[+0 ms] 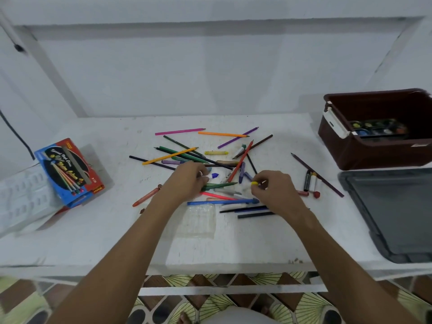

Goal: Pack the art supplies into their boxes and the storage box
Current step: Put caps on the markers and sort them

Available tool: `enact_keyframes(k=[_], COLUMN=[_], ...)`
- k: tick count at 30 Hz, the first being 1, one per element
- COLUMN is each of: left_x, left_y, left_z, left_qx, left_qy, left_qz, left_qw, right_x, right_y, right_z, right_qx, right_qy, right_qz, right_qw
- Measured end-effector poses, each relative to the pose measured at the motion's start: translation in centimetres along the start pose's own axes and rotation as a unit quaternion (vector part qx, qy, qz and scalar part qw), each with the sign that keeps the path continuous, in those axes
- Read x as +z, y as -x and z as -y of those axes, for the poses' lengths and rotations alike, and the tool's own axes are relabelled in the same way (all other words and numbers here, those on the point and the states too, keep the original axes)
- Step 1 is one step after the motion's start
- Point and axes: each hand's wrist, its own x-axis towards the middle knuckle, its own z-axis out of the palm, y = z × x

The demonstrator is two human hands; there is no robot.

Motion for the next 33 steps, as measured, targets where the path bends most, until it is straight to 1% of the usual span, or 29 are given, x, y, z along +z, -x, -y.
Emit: enact_keyframes(k=[3, 5, 7, 10, 13, 16, 19, 21, 26, 28, 33], left_x=[-1.3, -2.2, -3.2, -4.2, -4.2, -3.5, -2.9, -2.6, -2.1, -1.9, -1.5], left_y=[2.1, 3.8, 5.5, 7.7, 9.2, 10.1, 10.5, 10.5, 10.5, 10.6, 10.8], left_z=[0.9, 1.9, 3.2, 5.2, 6.8, 7.6, 7.8, 7.8, 7.7, 7.7, 7.9], left_qx=[-0.014, -0.042, -0.066, -0.103, -0.130, -0.132, -0.128, -0.123, -0.114, -0.112, -0.110], left_qy=[0.022, 0.051, 0.073, 0.088, 0.083, 0.082, 0.088, 0.088, 0.071, 0.071, 0.075], left_qz=[-0.026, -0.037, -0.043, -0.046, -0.031, 0.004, 0.018, 0.015, -0.004, -0.011, -0.035], left_qw=[0.999, 0.997, 0.994, 0.990, 0.988, 0.988, 0.988, 0.988, 0.991, 0.991, 0.990], right_x=[-0.6, -0.1, 1.2, 4.2, 7.3, 9.7, 11.2, 11.8, 12.3, 12.2, 11.5], right_y=[1.1, 1.7, 2.1, 2.3, 2.5, 2.4, 2.4, 2.5, 3.0, 3.2, 3.8], right_z=[2.1, 3.9, 5.7, 7.9, 9.5, 10.8, 11.8, 11.9, 12.0, 11.8, 10.9], right_qx=[-0.035, -0.051, -0.055, -0.055, -0.039, -0.017, -0.006, -0.007, -0.017, -0.027, -0.022], right_qy=[-0.054, -0.104, -0.142, -0.131, -0.128, -0.126, -0.109, -0.104, -0.087, -0.088, -0.076], right_qz=[-0.021, -0.011, 0.035, 0.114, 0.144, 0.138, 0.115, 0.106, 0.111, 0.115, 0.133], right_qw=[0.998, 0.993, 0.988, 0.983, 0.980, 0.982, 0.987, 0.989, 0.990, 0.989, 0.988])
